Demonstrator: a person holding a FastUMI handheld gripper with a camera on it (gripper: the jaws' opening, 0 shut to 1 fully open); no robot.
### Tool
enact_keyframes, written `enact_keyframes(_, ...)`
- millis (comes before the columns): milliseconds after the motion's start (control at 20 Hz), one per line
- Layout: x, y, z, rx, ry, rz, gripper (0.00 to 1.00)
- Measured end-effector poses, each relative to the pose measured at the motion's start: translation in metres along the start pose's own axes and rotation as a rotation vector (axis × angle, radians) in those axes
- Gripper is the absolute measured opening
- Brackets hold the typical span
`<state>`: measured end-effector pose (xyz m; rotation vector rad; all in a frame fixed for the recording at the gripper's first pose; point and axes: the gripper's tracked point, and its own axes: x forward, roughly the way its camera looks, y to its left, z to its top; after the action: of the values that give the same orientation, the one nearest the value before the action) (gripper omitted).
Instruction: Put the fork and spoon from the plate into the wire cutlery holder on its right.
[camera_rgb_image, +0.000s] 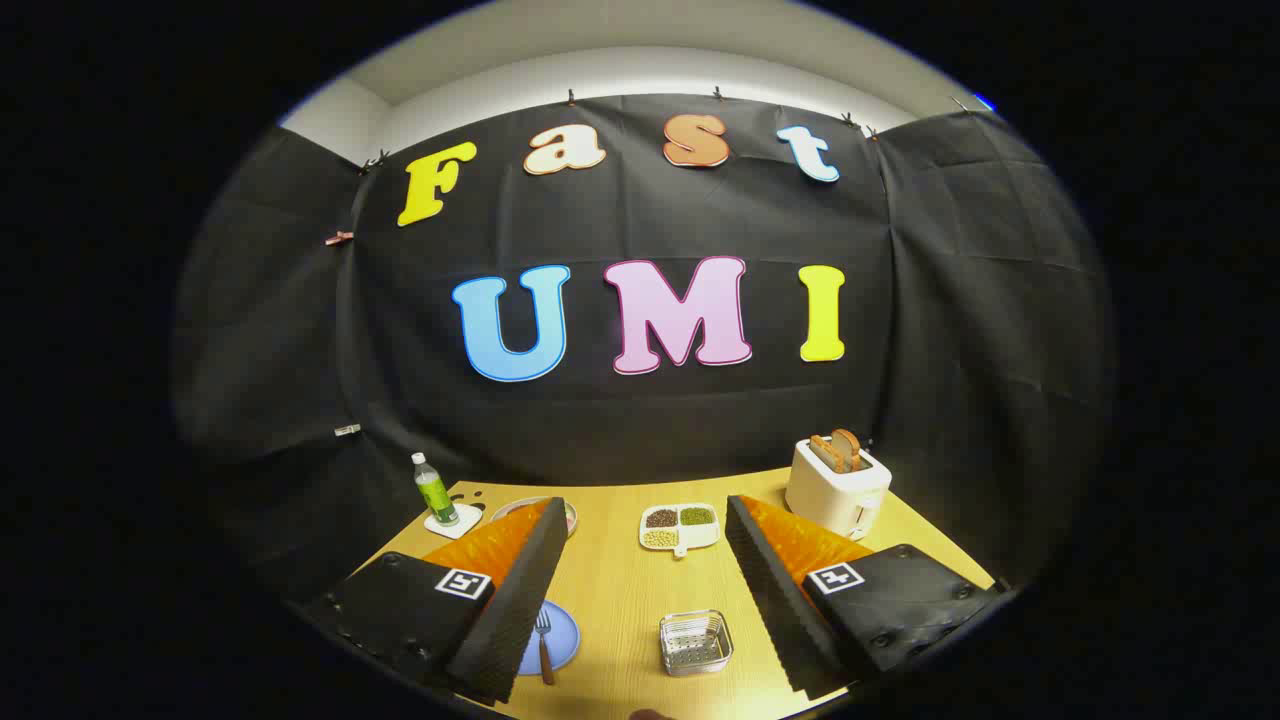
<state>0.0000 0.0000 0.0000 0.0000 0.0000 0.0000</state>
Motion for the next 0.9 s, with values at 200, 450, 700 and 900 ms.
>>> enact_keyframes(200, -0.002, 0.007, 0.006, -0.021, -0.036, 0.023, 0.99)
enact_keyframes(450, 0.002, 0.019, 0.0, -0.031, -0.026, 0.05, 0.99)
enact_keyframes(700, 0.008, 0.021, 0.002, -0.058, -0.053, 0.061, 0.99)
enact_keyframes(900, 0.016, 0.029, -0.004, -0.04, -0.031, 0.091, 0.99)
